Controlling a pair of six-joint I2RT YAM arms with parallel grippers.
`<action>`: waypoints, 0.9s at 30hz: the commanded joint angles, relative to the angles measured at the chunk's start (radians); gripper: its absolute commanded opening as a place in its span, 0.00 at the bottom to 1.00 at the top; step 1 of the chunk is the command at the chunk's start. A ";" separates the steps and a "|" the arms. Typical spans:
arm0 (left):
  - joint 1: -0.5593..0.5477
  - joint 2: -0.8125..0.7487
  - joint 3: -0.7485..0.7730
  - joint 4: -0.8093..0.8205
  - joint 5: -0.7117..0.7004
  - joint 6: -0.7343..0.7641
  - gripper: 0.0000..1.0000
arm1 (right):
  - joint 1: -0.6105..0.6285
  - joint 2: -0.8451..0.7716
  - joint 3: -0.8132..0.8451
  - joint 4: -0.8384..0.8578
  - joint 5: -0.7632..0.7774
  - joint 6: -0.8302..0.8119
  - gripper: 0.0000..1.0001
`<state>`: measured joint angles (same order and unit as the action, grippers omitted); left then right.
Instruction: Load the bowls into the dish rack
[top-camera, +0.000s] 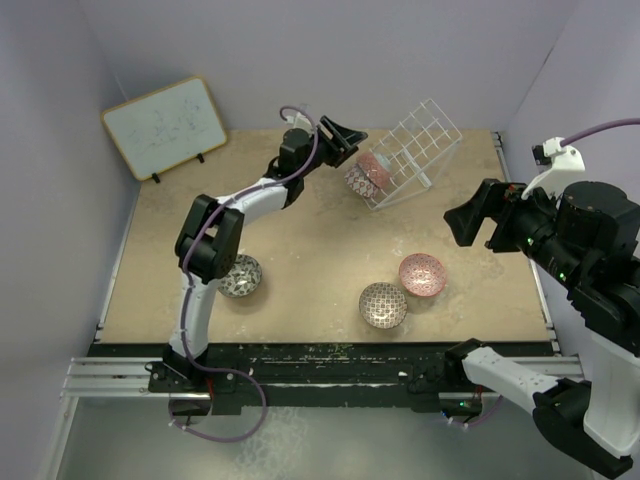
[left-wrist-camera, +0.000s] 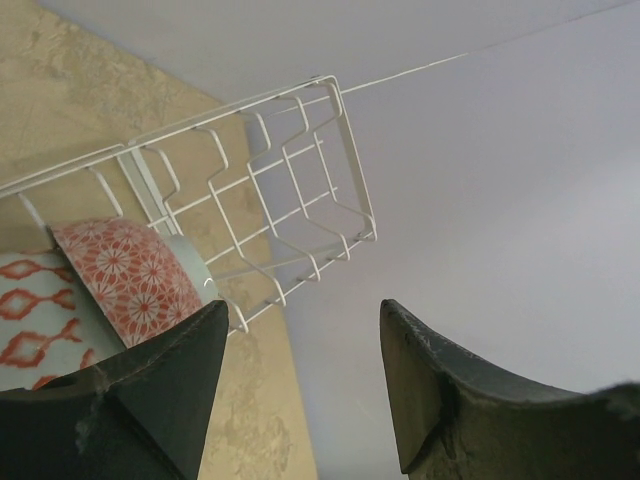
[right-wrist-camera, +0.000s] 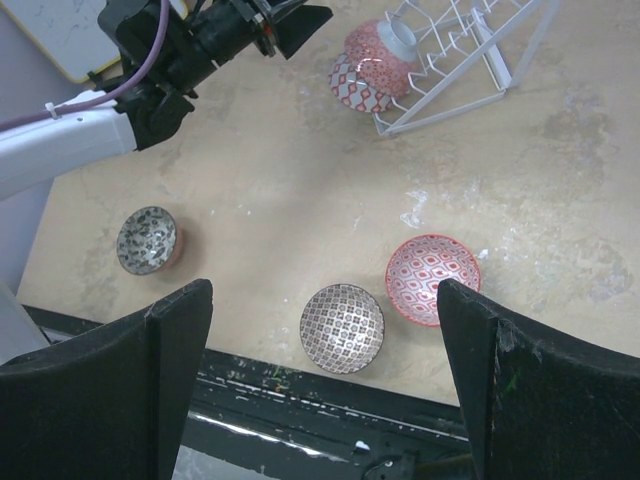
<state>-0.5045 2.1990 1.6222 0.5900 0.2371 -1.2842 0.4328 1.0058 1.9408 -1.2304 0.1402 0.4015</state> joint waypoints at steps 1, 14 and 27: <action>-0.008 0.033 0.137 -0.097 0.046 0.086 0.66 | 0.001 0.005 0.015 0.025 0.010 0.005 0.95; -0.020 0.121 0.298 -0.311 0.092 0.177 0.68 | 0.001 0.010 0.025 0.020 0.017 0.003 0.95; -0.037 0.151 0.306 -0.366 0.088 0.216 0.68 | 0.001 -0.006 0.001 0.023 0.022 0.003 0.95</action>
<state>-0.5274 2.3421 1.8961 0.2592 0.3141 -1.1133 0.4328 1.0069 1.9423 -1.2297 0.1436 0.4015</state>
